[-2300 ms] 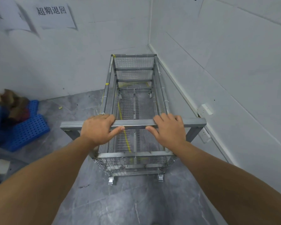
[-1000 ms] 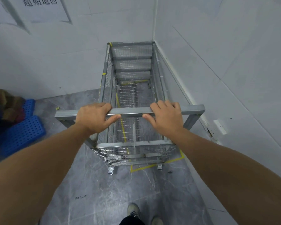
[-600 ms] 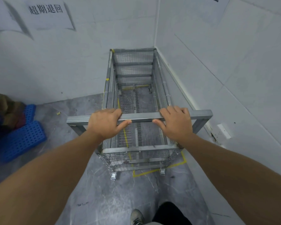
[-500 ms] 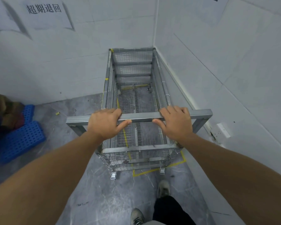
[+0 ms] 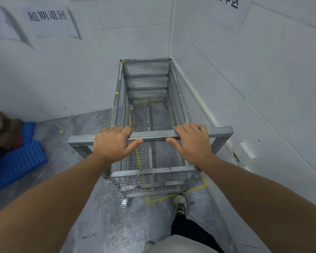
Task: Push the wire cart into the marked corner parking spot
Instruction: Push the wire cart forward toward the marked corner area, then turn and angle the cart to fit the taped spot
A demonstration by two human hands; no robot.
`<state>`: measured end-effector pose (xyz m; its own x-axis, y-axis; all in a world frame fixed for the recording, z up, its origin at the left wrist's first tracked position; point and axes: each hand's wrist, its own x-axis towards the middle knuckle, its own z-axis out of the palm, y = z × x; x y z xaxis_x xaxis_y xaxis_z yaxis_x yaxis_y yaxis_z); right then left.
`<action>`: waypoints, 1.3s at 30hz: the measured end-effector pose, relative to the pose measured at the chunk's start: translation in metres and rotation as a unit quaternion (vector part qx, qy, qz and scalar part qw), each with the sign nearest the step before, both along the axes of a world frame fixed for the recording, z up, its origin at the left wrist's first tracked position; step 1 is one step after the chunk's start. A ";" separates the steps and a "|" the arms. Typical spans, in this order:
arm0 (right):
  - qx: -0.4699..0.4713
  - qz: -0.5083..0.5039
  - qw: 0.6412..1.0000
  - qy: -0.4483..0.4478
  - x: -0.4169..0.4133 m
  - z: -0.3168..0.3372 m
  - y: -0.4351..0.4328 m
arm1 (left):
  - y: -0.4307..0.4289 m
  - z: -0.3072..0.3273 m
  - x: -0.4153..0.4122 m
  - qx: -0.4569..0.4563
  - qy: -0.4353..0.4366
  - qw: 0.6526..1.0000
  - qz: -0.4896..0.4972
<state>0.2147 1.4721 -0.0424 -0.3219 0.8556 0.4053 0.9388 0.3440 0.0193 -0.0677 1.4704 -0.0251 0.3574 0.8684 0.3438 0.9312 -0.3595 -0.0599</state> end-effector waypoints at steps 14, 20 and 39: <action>-0.005 -0.004 1.000 -0.001 -0.002 0.003 -0.001 | -0.003 0.007 0.002 -0.044 0.023 0.999 0.021; -0.018 -0.009 1.000 -0.009 -0.005 0.006 -0.002 | -0.003 0.013 0.000 -0.092 0.028 0.995 0.020; -0.074 -0.024 0.997 -0.011 -0.021 0.011 -0.011 | 0.006 0.015 -0.016 -0.148 0.007 0.988 -0.045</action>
